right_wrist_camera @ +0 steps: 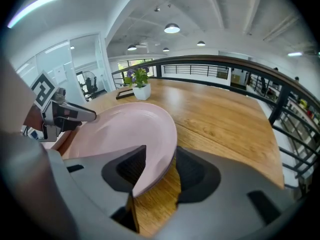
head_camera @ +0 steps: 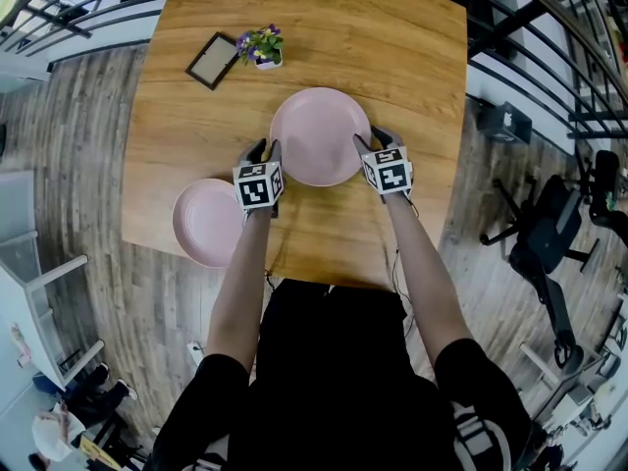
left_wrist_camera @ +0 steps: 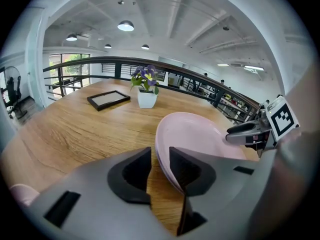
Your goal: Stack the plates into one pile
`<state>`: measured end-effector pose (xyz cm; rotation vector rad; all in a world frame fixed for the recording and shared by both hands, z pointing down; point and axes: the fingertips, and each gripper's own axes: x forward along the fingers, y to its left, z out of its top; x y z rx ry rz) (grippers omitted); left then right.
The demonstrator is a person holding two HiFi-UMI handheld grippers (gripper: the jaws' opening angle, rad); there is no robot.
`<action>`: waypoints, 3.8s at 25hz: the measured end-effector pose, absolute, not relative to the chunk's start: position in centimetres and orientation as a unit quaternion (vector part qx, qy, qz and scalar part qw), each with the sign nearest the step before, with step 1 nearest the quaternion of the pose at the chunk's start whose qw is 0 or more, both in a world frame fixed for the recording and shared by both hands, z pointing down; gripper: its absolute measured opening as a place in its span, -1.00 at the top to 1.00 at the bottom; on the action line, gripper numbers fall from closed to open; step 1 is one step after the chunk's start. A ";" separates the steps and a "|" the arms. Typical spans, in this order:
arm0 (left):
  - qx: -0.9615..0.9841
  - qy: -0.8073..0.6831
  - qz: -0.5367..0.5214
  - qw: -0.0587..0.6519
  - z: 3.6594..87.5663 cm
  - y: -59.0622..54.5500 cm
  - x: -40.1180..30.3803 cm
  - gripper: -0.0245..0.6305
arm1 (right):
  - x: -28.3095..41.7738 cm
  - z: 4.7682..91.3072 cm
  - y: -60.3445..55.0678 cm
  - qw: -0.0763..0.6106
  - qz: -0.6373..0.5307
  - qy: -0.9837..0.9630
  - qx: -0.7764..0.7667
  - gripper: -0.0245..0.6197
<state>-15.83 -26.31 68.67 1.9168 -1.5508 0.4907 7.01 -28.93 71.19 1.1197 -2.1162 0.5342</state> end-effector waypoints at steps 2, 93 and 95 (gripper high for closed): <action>0.725 -0.586 0.185 0.310 68.7 -26.1 -16.0 0.58 | 7.2 71.1 -28.8 0.338 0.204 -0.812 0.430 0.30; 0.517 -0.786 0.086 0.328 62.8 5.4 -38.3 0.56 | -17.6 69.0 -11.6 0.337 0.182 -0.903 0.196 0.36; 0.519 -0.781 0.088 0.335 63.4 4.8 -38.9 0.56 | -18.3 69.4 -12.0 0.338 0.190 -0.900 0.199 0.37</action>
